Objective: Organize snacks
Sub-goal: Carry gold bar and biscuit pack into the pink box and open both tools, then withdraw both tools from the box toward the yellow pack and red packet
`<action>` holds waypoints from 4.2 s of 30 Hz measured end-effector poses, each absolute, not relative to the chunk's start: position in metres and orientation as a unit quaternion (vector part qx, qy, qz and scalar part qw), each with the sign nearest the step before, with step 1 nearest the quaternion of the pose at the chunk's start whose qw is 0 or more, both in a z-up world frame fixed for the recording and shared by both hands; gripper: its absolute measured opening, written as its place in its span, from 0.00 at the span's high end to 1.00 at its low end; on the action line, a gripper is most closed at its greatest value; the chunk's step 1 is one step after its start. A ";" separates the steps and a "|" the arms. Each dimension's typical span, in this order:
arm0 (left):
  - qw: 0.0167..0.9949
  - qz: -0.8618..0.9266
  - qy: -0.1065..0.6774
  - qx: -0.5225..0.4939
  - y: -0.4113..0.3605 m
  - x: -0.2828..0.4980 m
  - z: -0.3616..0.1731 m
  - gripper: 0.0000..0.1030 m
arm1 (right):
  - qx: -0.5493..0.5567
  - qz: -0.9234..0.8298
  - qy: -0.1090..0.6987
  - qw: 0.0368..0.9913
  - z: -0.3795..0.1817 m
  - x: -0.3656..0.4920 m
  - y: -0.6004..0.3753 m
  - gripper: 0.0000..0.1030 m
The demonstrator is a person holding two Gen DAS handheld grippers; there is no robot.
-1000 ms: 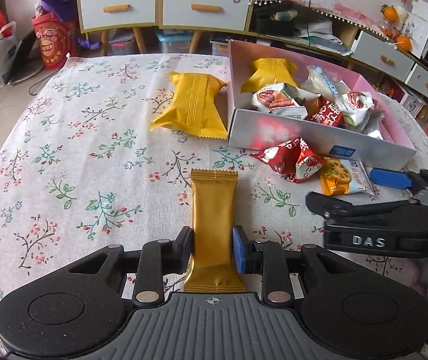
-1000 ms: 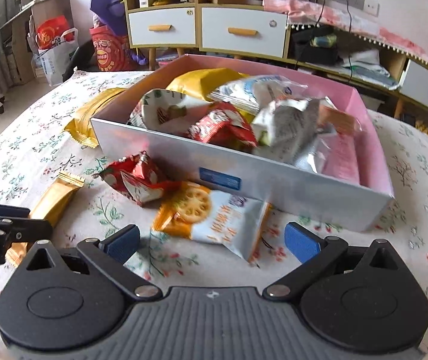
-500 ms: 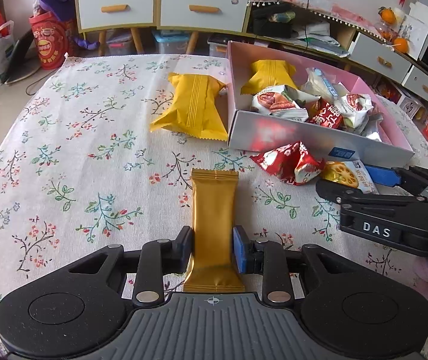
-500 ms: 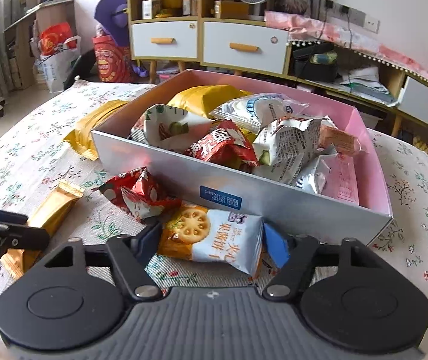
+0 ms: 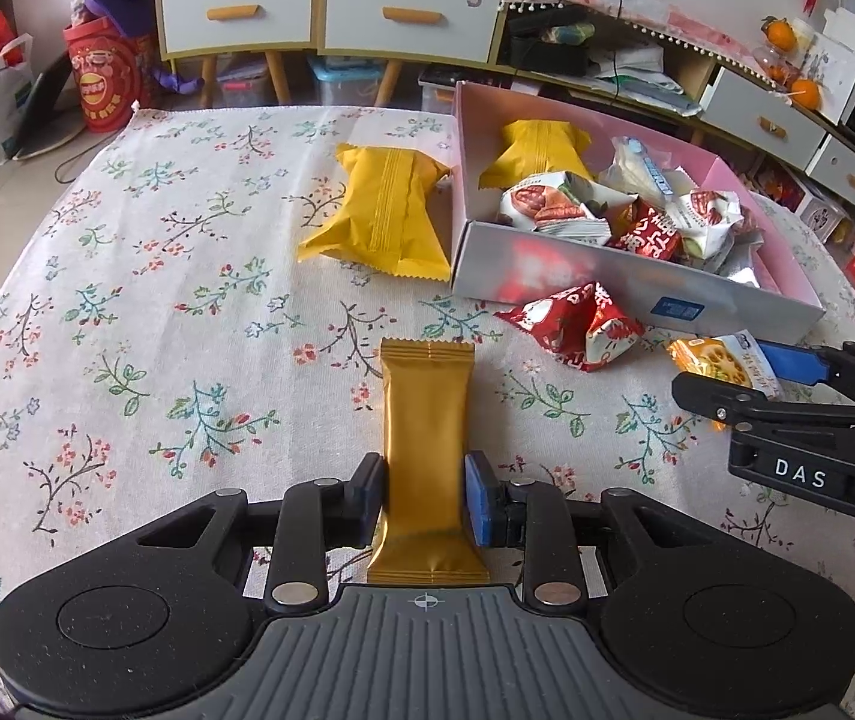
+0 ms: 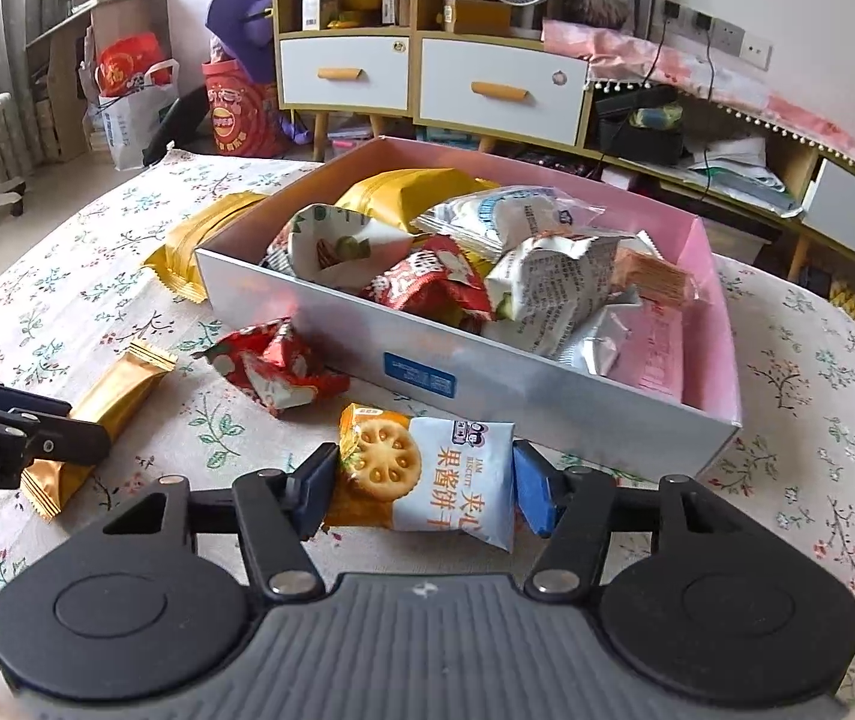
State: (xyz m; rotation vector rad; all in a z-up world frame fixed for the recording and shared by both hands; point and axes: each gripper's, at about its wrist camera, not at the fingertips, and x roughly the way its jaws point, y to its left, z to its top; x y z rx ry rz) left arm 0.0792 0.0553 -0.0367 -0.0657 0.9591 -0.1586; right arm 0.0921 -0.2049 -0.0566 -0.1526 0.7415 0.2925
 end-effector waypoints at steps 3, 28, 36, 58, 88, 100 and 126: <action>0.885 -0.080 0.458 -0.034 0.054 0.079 -0.034 0.75 | -0.068 0.139 0.362 0.919 -0.054 0.092 -0.210 0.45; 0.915 -0.119 0.375 -0.094 0.028 0.099 0.020 0.75 | 0.065 0.081 0.307 0.946 -0.012 0.108 -0.264 0.44; 0.921 -0.151 0.346 -0.091 -0.007 0.134 0.025 0.75 | 0.143 0.053 0.301 0.942 -0.016 0.129 -0.283 0.44; 0.921 -0.157 0.338 -0.115 -0.033 0.166 -0.012 0.46 | 0.211 0.039 0.302 0.929 -0.025 0.136 -0.291 0.22; 0.918 -0.081 0.382 -0.066 0.039 0.071 0.004 0.09 | 0.117 0.061 0.321 0.938 -0.002 0.088 -0.272 0.00; 0.918 -0.051 0.394 -0.019 0.077 0.062 -0.019 0.06 | 0.011 0.103 0.321 0.941 -0.004 0.075 -0.233 0.00; 0.937 -0.083 0.339 0.030 0.152 0.069 -0.083 0.00 | -0.089 0.186 0.391 0.897 -0.069 0.071 -0.164 0.00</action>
